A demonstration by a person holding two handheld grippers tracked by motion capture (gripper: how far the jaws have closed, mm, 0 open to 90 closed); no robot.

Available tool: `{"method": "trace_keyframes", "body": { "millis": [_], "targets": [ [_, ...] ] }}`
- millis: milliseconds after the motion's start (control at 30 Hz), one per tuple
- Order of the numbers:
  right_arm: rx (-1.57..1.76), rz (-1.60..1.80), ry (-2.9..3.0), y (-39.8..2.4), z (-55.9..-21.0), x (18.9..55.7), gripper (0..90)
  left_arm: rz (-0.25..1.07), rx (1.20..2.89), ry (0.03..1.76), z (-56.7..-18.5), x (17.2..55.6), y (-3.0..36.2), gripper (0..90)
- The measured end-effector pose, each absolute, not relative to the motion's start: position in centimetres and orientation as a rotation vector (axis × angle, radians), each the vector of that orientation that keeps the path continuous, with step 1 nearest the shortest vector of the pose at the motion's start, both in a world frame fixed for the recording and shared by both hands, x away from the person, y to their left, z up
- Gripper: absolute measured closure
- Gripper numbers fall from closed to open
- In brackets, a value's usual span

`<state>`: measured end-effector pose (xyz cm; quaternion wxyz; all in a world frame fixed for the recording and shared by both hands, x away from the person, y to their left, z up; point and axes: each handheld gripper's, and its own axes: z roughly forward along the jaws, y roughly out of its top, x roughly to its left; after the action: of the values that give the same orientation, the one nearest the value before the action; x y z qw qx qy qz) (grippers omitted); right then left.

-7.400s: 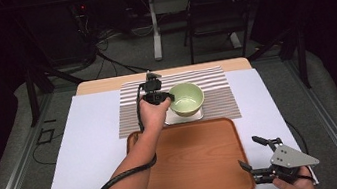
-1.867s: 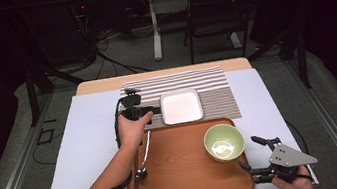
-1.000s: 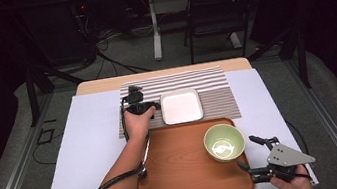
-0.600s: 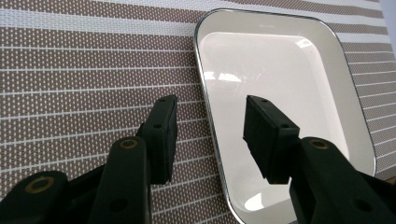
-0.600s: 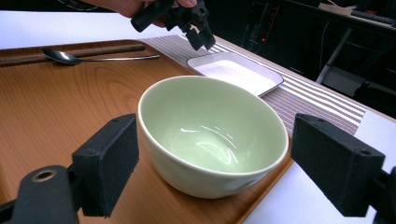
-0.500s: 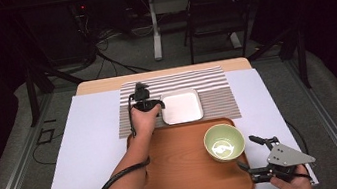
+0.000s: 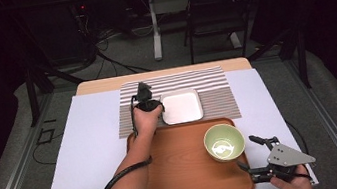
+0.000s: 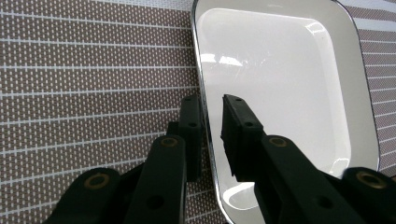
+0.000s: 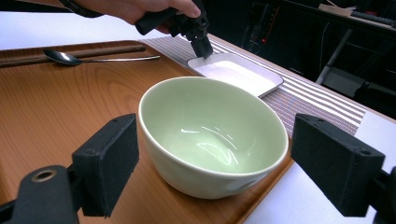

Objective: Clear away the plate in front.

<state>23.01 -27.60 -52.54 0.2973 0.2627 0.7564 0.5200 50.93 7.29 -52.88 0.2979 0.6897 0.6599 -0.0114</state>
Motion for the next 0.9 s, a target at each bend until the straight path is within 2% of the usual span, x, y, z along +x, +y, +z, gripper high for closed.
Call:
{"method": "trace_keyframes", "body": {
  "millis": [533,900],
  "targets": [
    [0.698,1.382,2.01,-27.6,-52.5,23.0,15.3,-0.068,1.819,1.792,-53.7,51.0,7.1,86.3],
    [0.697,1.38,2.012,-27.6,-52.5,23.0,15.3,-0.104,1.732,1.816,-53.9,50.9,7.6,88.9]
  ]
}}
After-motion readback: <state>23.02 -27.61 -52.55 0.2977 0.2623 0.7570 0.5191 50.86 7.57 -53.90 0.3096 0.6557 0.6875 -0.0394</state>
